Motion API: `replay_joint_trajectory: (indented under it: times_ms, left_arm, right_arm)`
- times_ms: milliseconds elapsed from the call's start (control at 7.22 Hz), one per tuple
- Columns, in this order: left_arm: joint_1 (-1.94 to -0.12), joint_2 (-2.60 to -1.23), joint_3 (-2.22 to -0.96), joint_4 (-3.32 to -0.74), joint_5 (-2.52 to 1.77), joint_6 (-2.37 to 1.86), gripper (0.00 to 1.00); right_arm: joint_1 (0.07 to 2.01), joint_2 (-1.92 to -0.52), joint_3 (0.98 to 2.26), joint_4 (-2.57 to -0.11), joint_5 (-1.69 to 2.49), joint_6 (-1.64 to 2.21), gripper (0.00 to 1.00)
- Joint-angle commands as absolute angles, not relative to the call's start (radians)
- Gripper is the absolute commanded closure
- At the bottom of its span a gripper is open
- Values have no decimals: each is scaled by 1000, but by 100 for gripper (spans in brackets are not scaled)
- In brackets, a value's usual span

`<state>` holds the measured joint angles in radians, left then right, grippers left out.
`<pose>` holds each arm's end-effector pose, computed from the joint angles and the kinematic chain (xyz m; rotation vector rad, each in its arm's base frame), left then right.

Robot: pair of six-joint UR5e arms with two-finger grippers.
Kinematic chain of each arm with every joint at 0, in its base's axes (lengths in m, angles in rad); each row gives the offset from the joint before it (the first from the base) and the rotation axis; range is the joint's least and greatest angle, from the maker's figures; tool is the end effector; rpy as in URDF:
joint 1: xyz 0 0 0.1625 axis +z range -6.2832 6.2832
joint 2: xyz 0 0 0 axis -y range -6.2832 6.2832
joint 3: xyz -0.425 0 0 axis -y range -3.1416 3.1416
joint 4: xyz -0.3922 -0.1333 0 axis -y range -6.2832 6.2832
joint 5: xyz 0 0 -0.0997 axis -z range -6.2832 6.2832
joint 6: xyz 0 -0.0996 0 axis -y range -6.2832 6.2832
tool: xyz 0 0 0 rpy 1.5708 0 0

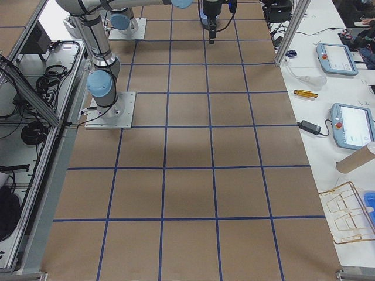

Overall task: Stack green bowl on blue bowl
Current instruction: 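Move the left gripper away from the blue bowl toward the table edge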

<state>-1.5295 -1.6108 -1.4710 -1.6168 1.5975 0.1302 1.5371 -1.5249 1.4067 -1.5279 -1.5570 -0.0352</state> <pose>-0.1095 -0.5145 0.5124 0.1381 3.1107 -0.0178 0.1172 -0.5201 0.5415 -0.0032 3.1282 -0.1185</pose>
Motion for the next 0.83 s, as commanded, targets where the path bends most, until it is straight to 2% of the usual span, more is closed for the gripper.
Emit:
replay_joint_trajectory:
  times_ms: [0, 415, 692]
  left_arm:
    - [-1526, -1611, -1471, -1617, 1598, 132, 0]
    - [-1522, -1611, -1471, -1617, 1603, 164, 0]
    - [-1423, -1612, -1460, -1634, 1608, 446, 0]
  right_arm:
    - [1537, -1525, 1407, -1528, -1555, -34, 0]
    - [1537, -1525, 1407, -1528, -1555, -35, 0]
    - [1537, -1525, 1407, -1528, -1557, -35, 0]
